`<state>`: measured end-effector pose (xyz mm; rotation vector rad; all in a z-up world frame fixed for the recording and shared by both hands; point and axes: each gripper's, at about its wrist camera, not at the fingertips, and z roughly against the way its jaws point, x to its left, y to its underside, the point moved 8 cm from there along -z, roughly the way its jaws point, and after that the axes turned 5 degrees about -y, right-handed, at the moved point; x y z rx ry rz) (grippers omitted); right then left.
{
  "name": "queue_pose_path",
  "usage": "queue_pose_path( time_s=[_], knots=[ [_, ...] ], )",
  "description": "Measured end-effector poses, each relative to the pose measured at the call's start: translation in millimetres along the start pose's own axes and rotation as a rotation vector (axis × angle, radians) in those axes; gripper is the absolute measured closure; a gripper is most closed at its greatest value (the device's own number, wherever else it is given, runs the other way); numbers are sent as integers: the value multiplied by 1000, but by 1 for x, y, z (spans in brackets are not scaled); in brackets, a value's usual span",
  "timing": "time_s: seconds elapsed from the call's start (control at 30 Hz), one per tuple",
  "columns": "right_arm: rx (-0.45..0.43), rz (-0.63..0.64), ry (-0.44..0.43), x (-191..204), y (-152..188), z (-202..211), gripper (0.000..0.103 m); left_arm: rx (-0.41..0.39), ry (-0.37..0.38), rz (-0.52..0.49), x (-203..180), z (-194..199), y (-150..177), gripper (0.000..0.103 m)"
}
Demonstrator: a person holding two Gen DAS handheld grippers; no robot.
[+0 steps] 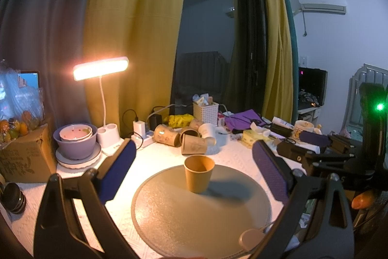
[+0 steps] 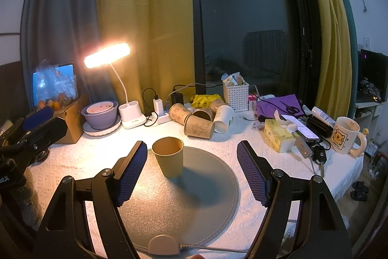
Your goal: Flip cup upright
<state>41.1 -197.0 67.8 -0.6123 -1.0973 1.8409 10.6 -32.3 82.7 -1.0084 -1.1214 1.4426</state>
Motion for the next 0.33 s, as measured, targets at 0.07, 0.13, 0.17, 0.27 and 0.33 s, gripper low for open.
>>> queue_pose_path(
  time_s=[0.07,0.13,0.17,0.27,0.33],
  knots=[
    [0,0,1,0,0,0,24,1,2,0,0,0,0,5],
    [1,0,0,1,0,-1,24,3,2,0,0,0,1,5],
    [2,0,-1,2,1,-1,24,5,2,1,1,0,2,5],
    [2,0,-4,4,3,0,24,2,7,6,0,2,3,5],
    [4,1,-9,6,4,-1,24,-10,35,15,-2,4,3,5]
  ],
)
